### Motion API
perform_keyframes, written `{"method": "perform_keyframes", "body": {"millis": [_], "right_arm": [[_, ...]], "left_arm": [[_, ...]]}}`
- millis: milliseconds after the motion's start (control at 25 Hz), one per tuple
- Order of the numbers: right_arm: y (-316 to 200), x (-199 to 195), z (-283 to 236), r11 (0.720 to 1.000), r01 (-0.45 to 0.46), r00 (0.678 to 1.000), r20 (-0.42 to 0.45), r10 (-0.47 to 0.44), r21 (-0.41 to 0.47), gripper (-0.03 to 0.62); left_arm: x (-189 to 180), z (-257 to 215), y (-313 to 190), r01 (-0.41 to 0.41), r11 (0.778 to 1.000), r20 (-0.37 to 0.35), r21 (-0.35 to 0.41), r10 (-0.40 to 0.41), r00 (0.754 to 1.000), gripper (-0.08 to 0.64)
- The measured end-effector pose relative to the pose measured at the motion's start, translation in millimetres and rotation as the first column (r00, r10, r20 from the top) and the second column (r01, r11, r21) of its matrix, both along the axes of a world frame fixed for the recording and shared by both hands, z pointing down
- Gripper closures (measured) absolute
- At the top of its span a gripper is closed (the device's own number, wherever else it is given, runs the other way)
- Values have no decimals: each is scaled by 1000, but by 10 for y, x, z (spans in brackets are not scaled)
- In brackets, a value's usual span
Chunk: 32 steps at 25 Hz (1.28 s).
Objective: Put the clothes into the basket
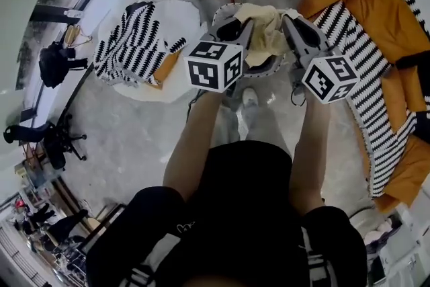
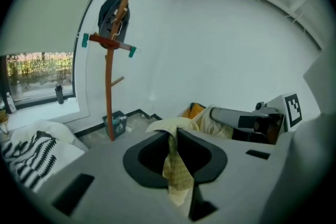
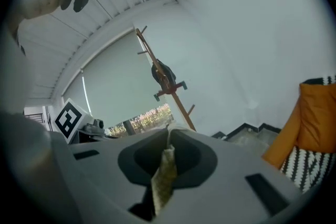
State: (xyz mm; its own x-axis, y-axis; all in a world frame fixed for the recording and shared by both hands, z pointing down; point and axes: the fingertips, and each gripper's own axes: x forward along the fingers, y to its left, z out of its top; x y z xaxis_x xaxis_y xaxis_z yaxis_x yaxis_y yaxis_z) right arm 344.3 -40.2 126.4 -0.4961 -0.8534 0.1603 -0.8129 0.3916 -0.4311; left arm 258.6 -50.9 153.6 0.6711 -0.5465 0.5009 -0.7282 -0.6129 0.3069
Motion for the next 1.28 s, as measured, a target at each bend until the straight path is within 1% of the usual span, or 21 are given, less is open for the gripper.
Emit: {"method": "perform_keyframes", "body": {"millis": [80, 160, 240, 400, 520, 600, 720, 840, 960, 1000, 1040, 1080, 1160, 1200, 1280], "right_arm": [[3, -28, 392, 998, -6, 1000, -10, 5, -68, 569], [29, -56, 830, 989, -11, 1000, -23, 8, -150, 569], [45, -98, 1234, 975, -14, 1000, -30, 7, -220, 569], [74, -208, 2043, 943, -29, 999, -22, 23, -331, 569], [19, -301, 2696, 923, -41, 999, -15, 37, -384, 569], [-11, -391, 3143, 912, -46, 999, -34, 35, -407, 569], [157, -489, 3757, 884, -51, 998, -67, 22, -464, 569], [291, -455, 4331, 856, -68, 995, -101, 18, -512, 569], [404, -437, 4796, 818, -94, 989, -147, 13, -567, 568], [454, -464, 4905, 801, -99, 987, -159, 5, -590, 547], [507, -500, 4988, 783, -101, 986, -166, -3, -614, 444], [555, -533, 5044, 765, -102, 985, -171, -10, -636, 390], [637, -560, 5085, 735, -113, 982, -189, -20, -668, 380], [676, -546, 5085, 721, -129, 976, -214, -28, -681, 379], [724, -463, 5049, 700, -187, 954, -298, -39, -689, 379]], "left_arm": [[-49, 396, 19, 6, 998, 26, -61, -4, 1000, 516], [-125, 859, 53, 24, 991, 56, -134, -17, 998, 516], [-214, 1318, 64, 54, 979, 78, -199, -39, 996, 517], [-373, 2210, 82, 86, 953, 111, -290, -56, 992, 516], [-492, 2842, 25, 118, 937, 125, -328, -81, 989, 517], [-593, 3265, -8, 145, 929, 128, -340, -107, 986, 515], [-730, 3847, 129, 176, 913, 145, -368, -131, 981, 515], [-784, 4353, 183, 189, 904, 169, -383, -132, 977, 515], [-808, 4712, 270, 188, 898, 193, -397, -119, 974, 515], [-835, 4794, 326, 189, 894, 206, -406, -112, 972, 512], [-872, 4853, 383, 195, 889, 220, -415, -110, 969, 495], [-918, 4884, 434, 207, 883, 235, -422, -114, 965, 472], [-1017, 4871, 513, 241, 872, 263, -426, -136, 955, 459], [-1058, 4839, 546, 255, 869, 277, -423, -143, 950, 454], [-1097, 4754, 590, 262, 871, 291, -415, -145, 945, 449]]}}
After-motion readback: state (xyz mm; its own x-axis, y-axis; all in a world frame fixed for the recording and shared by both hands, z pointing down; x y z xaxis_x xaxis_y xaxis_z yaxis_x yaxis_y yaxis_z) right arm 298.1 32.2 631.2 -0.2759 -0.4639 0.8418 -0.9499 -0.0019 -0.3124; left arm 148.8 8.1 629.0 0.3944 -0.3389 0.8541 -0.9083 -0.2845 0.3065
